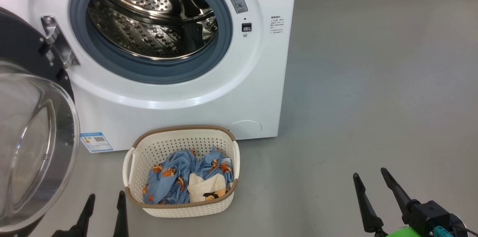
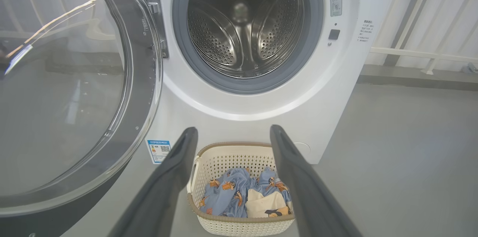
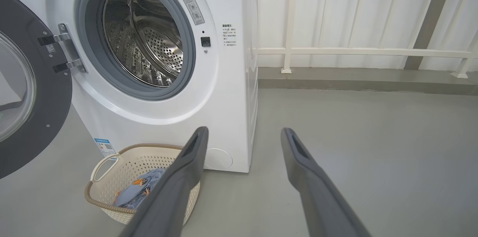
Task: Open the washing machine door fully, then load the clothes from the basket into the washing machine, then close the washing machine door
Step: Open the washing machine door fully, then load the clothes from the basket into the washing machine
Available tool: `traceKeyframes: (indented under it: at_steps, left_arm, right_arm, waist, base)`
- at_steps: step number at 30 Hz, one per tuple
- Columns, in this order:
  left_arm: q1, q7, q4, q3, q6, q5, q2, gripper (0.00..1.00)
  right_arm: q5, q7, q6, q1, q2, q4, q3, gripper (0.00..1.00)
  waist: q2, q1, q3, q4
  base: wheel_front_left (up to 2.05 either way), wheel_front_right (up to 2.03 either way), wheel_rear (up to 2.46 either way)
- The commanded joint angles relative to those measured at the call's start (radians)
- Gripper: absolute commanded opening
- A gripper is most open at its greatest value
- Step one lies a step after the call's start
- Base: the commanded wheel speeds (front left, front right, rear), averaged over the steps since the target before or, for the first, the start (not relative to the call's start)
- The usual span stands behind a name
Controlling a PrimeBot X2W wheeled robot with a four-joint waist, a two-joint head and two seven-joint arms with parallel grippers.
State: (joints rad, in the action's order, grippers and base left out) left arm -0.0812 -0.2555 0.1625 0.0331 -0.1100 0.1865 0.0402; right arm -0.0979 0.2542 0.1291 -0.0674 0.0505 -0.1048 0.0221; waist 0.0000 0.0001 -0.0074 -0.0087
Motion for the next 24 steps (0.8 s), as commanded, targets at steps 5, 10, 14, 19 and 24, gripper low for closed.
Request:
traceKeyframes:
  at_steps: [5,10,14,19,24]
  left_arm:
    - [0.027,-0.006,-0.021,0.040,0.007,-0.012,0.010,1.00]
    - [0.027,-0.006,-0.034,0.052,0.012,-0.011,0.010,1.00]
    - [0.026,-0.006,-0.039,0.055,0.012,-0.008,0.010,1.00]
    - [0.030,-0.006,-0.042,0.060,0.020,-0.009,0.010,1.00]
    - [0.032,-0.006,-0.046,0.058,0.020,-0.011,0.010,1.00]
  right_arm:
    - [0.013,0.008,0.002,0.007,0.002,0.028,-0.016,1.00]
    - [0.015,0.008,0.002,0.010,0.002,0.025,-0.009,1.00]
    - [0.018,0.008,0.002,0.011,0.001,0.024,-0.003,1.00]
    - [0.018,0.008,0.002,0.012,0.000,0.028,0.001,1.00]
    - [0.019,0.008,0.002,0.014,0.000,0.026,0.001,1.00]
  waist:
    - [0.0000,-0.0001,-0.001,0.008]
    - [0.0000,-0.0001,0.001,0.010]
    - [0.0000,-0.0001,0.003,0.010]
    - [0.0000,-0.0001,0.005,0.012]
    - [0.0000,-0.0001,0.007,0.013]
  base:
    - [0.00,0.00,0.00]
    - [0.00,0.00,0.00]
    - [0.00,0.00,0.00]
    - [0.00,0.00,0.00]
    - [0.00,0.00,0.00]
